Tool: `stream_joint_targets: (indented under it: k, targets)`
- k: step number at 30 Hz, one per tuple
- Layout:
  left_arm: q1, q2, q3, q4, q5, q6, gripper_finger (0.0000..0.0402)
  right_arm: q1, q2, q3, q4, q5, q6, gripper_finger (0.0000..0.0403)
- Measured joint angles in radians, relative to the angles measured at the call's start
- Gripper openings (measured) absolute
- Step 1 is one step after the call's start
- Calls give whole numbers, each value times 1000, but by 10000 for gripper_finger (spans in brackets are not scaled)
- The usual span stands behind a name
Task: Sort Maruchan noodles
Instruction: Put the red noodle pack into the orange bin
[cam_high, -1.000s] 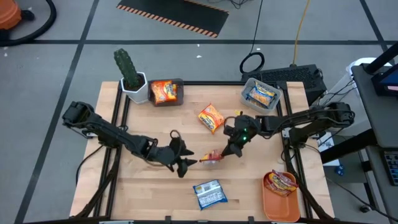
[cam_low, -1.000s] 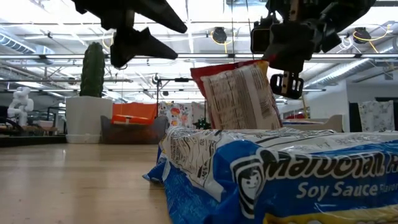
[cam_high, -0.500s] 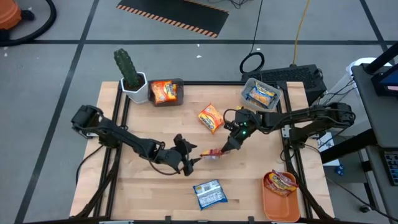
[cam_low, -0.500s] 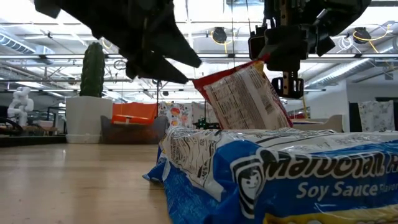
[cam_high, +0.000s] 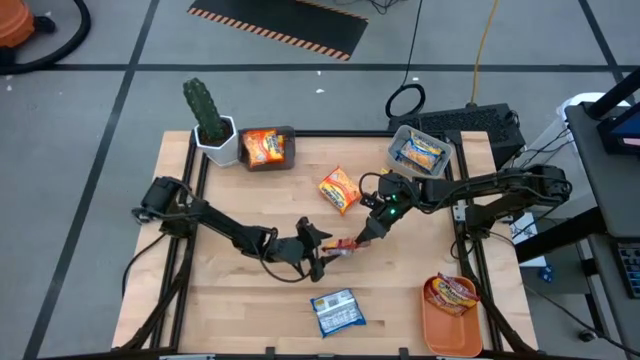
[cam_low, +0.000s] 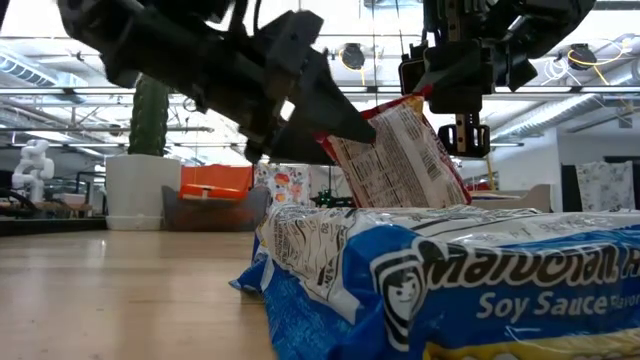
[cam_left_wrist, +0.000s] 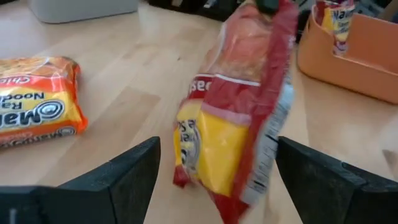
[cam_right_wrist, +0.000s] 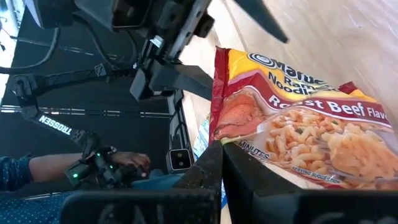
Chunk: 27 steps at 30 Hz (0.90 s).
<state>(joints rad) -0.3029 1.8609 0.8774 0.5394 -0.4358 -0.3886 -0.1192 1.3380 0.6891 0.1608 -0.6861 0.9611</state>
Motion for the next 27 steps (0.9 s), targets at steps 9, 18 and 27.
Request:
stream_joint_targets:
  k: [9,18,27]
  targets:
    - [45,32,9,12,70,30,310,0,0,0,1,0,4,0]
    - [80,32,9,32,129,138,204,1,0,0,7,2,41,0]
    - [85,32,9,47,178,132,110,1,0,0,27,6,49,0]
